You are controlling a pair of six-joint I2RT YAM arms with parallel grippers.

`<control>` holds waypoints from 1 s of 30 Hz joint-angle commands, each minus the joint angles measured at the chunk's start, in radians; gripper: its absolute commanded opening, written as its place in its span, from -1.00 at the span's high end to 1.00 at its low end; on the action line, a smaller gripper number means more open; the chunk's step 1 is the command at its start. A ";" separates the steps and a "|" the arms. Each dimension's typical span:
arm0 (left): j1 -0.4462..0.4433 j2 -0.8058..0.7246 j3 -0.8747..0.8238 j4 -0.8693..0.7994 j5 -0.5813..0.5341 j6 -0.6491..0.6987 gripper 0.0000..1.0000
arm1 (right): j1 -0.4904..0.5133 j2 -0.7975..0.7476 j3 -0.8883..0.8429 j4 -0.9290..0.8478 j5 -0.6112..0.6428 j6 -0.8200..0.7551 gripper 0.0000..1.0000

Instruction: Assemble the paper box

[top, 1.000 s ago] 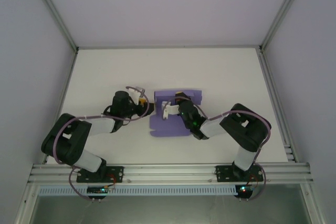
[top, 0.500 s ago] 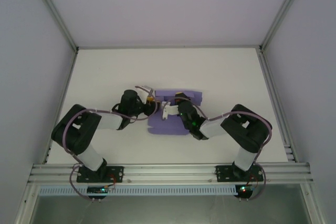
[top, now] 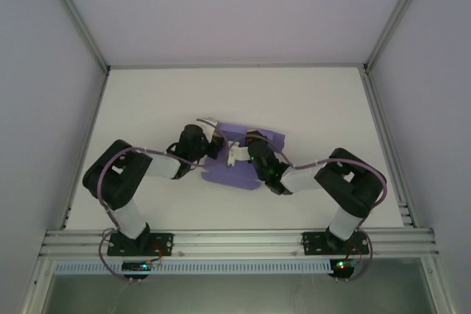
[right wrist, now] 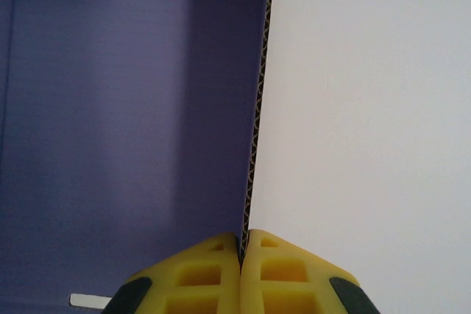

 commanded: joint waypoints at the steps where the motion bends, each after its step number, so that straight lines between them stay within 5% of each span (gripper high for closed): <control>1: -0.018 0.056 0.065 -0.057 -0.151 -0.042 0.77 | 0.021 -0.003 0.002 -0.102 -0.040 0.040 1.00; 6: -0.021 0.102 0.084 -0.057 -0.211 -0.089 0.98 | 0.022 -0.012 0.003 -0.145 -0.049 0.072 1.00; 12: -0.038 0.124 0.085 -0.109 -0.457 -0.195 1.00 | 0.016 -0.033 0.003 -0.195 -0.059 0.117 1.00; 15: -0.046 0.135 0.089 -0.126 -0.468 -0.198 1.00 | 0.012 -0.039 -0.002 -0.212 -0.068 0.134 1.00; 18: -0.045 0.136 0.101 -0.139 -0.369 -0.159 1.00 | 0.006 -0.036 -0.004 -0.221 -0.074 0.138 1.00; 20: -0.044 0.129 0.094 -0.111 -0.315 -0.152 0.76 | 0.004 -0.032 -0.003 -0.213 -0.077 0.137 1.00; 27: -0.046 0.103 0.098 -0.071 -0.232 -0.123 0.55 | 0.000 -0.029 -0.001 -0.209 -0.086 0.137 1.00; 30: -0.047 0.116 0.124 -0.097 -0.241 -0.119 0.83 | -0.001 -0.025 -0.003 -0.203 -0.085 0.137 1.00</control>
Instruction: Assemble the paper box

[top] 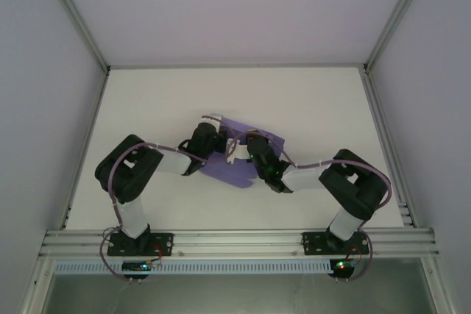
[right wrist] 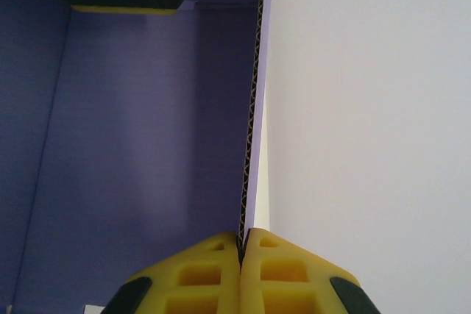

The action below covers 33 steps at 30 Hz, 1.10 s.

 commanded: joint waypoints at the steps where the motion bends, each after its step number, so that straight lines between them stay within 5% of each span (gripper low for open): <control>1: 0.018 0.039 0.031 -0.064 -0.012 -0.016 0.77 | 0.006 0.005 -0.023 -0.111 -0.052 0.022 1.00; 4: 0.018 0.062 0.042 -0.062 -0.004 -0.016 0.67 | 0.005 0.001 -0.025 -0.112 -0.055 0.027 1.00; 8: 0.018 0.084 0.047 -0.056 -0.024 -0.034 1.00 | 0.002 0.000 -0.020 -0.124 -0.056 0.033 1.00; 10: 0.017 0.087 0.050 -0.063 -0.043 -0.043 1.00 | -0.003 -0.003 -0.014 -0.123 -0.042 0.050 0.99; 12: 0.018 0.082 0.043 -0.062 -0.059 -0.046 1.00 | -0.012 -0.019 -0.011 -0.113 -0.026 0.077 0.68; 19: 0.020 0.013 -0.017 -0.039 -0.065 -0.062 1.00 | -0.091 -0.227 -0.029 -0.224 -0.007 0.335 -0.97; 27: 0.017 -0.083 -0.028 -0.124 -0.097 -0.109 1.00 | -0.263 -0.602 -0.002 -0.596 -0.385 0.889 -0.98; 33: 0.015 -0.141 -0.043 -0.145 -0.087 -0.143 1.00 | -0.356 -0.567 0.122 -0.708 -0.470 1.115 -0.98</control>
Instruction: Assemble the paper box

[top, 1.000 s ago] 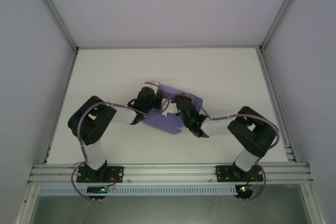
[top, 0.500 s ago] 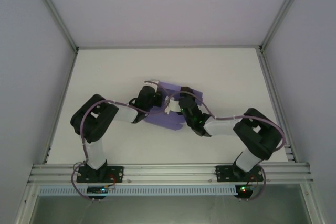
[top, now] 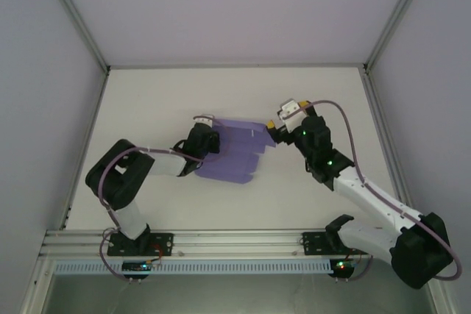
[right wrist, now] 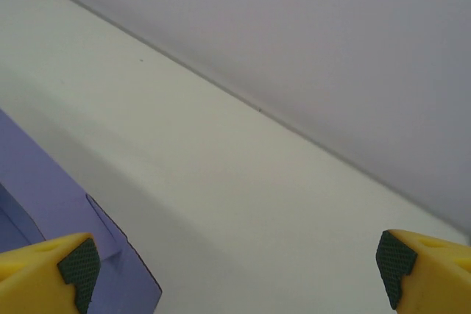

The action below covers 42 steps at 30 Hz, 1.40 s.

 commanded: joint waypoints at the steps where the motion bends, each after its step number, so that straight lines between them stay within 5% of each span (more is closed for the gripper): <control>1: 0.001 -0.050 -0.005 -0.031 -0.012 -0.042 1.00 | -0.015 0.072 0.087 -0.147 -0.088 0.184 -0.98; 8: -0.007 -0.098 -0.017 -0.048 -0.025 -0.081 1.00 | -0.001 0.271 0.152 -0.177 -0.073 0.188 -0.98; 19: -0.027 -0.102 0.008 -0.058 -0.001 -0.073 1.00 | 0.040 0.495 0.141 0.194 -0.044 0.199 -0.98; 26: -0.061 -0.108 0.014 -0.072 -0.022 -0.067 1.00 | 0.130 0.565 0.218 0.211 0.228 0.275 -0.98; 31: -0.064 -0.129 0.018 -0.107 -0.051 -0.084 1.00 | 0.176 0.529 0.207 0.179 0.288 0.280 -0.98; 37: -0.062 -0.185 0.011 -0.156 -0.108 -0.085 1.00 | 0.150 0.383 0.121 0.032 0.219 0.356 -0.98; 42: -0.062 -0.206 0.025 -0.205 -0.154 -0.073 1.00 | 0.084 0.211 0.030 -0.144 0.025 0.498 -0.98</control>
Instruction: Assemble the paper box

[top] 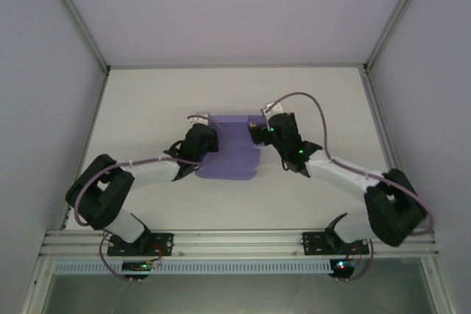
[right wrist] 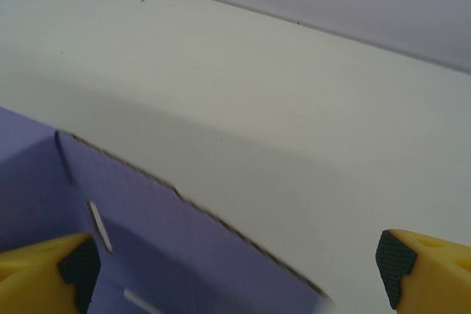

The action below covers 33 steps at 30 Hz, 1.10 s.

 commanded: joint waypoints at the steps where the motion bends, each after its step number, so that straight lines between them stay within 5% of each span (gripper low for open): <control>1: -0.003 -0.023 0.039 -0.058 -0.043 0.014 1.00 | -0.067 -0.107 -0.056 -0.171 -0.195 0.171 -0.98; 5: -0.001 -0.032 0.056 -0.080 -0.025 0.012 1.00 | -0.169 -0.192 -0.130 -0.240 -0.452 0.250 -0.98; 12: 0.004 -0.058 0.065 -0.091 0.021 -0.022 1.00 | -0.241 -0.173 -0.239 -0.119 -0.579 0.320 -0.98; 33: 0.005 -0.039 0.052 -0.065 0.073 -0.020 1.00 | -0.268 -0.044 -0.160 0.065 -0.526 0.255 -0.99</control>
